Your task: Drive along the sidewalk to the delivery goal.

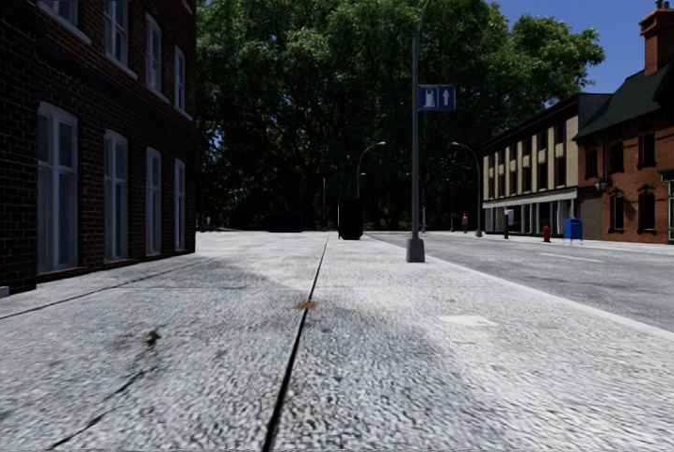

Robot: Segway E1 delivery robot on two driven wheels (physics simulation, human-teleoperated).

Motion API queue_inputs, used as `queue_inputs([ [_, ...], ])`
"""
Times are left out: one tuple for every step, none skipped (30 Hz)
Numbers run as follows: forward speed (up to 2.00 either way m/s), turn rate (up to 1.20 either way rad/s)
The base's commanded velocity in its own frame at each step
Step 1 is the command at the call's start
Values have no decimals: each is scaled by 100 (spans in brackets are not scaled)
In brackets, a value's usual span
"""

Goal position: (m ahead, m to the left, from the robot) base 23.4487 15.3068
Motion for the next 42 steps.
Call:
queue_inputs([
  [200,0],
  [200,0],
  [200,0],
  [200,0],
  [200,0],
  [200,0],
  [200,0],
  [200,0],
  [200,0],
  [200,0],
  [200,0],
  [200,0],
  [200,0],
  [200,0],
  [200,0],
  [200,0],
  [200,0],
  [200,0],
  [200,0],
  [200,0],
  [200,0],
  [200,0],
  [200,0],
  [200,0],
  [200,0],
  [200,0],
  [200,0],
  [200,0],
  [200,0],
  [200,0],
  [200,0],
  [200,0],
  [200,0],
  [200,0],
  [200,0],
  [200,0],
  [200,0],
  [200,0],
  [200,0],
  [200,0],
  [200,0],
  [200,0],
])
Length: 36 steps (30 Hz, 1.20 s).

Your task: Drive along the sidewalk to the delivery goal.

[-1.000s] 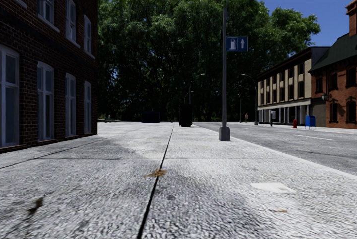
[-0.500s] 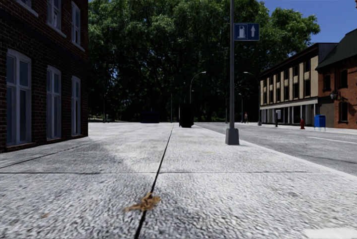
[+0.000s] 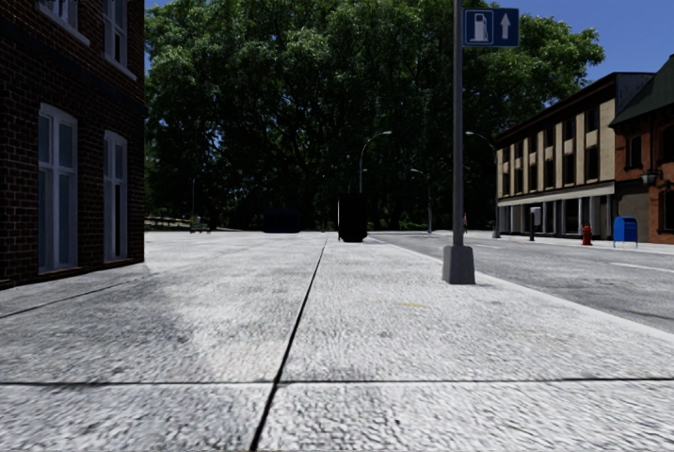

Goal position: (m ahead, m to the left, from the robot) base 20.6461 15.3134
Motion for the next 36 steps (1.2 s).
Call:
queue_inputs([
  [200,0],
  [200,0],
  [200,0],
  [200,0],
  [200,0],
  [200,0],
  [200,0],
  [200,0],
  [200,0],
  [200,0],
  [200,0],
  [200,0],
  [200,0],
  [200,0],
  [200,0],
  [200,0],
  [200,0],
  [200,4],
  [200,4],
  [200,11],
  [200,17],
  [200,20],
  [200,20],
  [200,24],
  [200,27],
  [200,32],
  [200,32],
  [200,35],
  [200,35],
  [200,35],
  [200,36],
  [200,36],
  [200,36],
  [200,36],
  [200,36],
  [200,36],
])
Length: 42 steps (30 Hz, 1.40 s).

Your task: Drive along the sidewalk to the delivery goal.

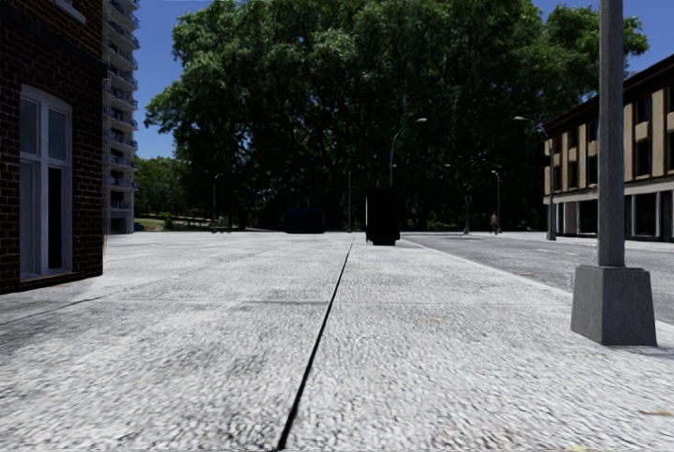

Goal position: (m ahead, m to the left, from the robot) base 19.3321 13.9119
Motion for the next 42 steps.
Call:
queue_inputs([
  [200,36],
  [200,36],
  [200,37],
  [200,37],
  [200,37],
  [200,37],
  [200,37],
  [200,37],
  [200,37],
  [200,37],
  [200,37],
  [200,37],
  [200,37],
  [200,37],
  [200,37],
  [200,38],
  [200,38],
  [200,38],
  [200,38],
  [200,38],
  [200,38],
  [200,38],
  [200,38],
  [200,38],
  [200,38],
  [200,38],
  [200,38],
  [200,38],
  [200,38],
  [200,38],
  [200,38],
  [200,38],
  [200,38],
  [200,38],
  [200,38],
  [200,38],
  [200,38],
  [200,38],
  [200,38],
  [200,38],
  [200,38],
  [200,38],
])
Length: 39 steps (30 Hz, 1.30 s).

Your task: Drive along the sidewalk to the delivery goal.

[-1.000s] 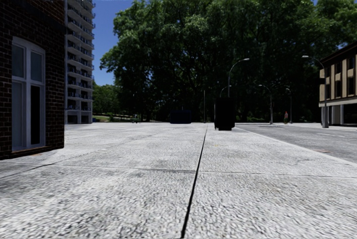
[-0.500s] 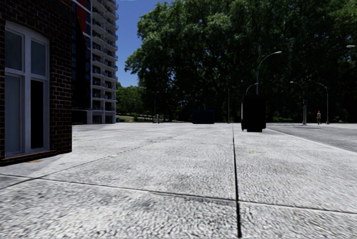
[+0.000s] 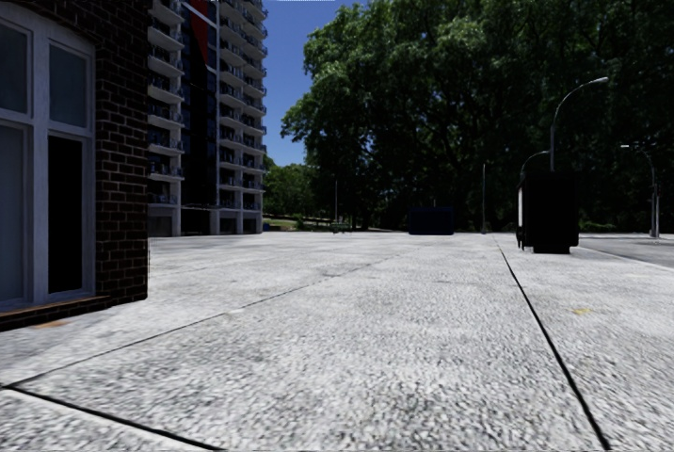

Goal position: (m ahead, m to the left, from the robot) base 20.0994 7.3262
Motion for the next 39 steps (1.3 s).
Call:
queue_inputs([
  [200,38],
  [200,38],
  [200,38],
  [200,38],
  [200,38],
  [200,38],
  [200,38],
  [200,38],
  [200,38],
  [200,38],
  [200,38],
  [200,38],
  [200,38],
  [200,38],
  [200,38],
  [200,38],
  [200,38],
  [200,38],
  [200,38],
  [200,38],
  [200,38],
  [200,38],
  [200,31],
  [200,14],
  [200,14],
  [200,0],
  [200,0],
  [200,0],
  [200,0],
  [200,0],
  [200,0],
  [200,0],
  [200,0],
  [200,0],
  [200,0],
  [200,0],
  [200,0],
  [200,0],
  [200,0],
])
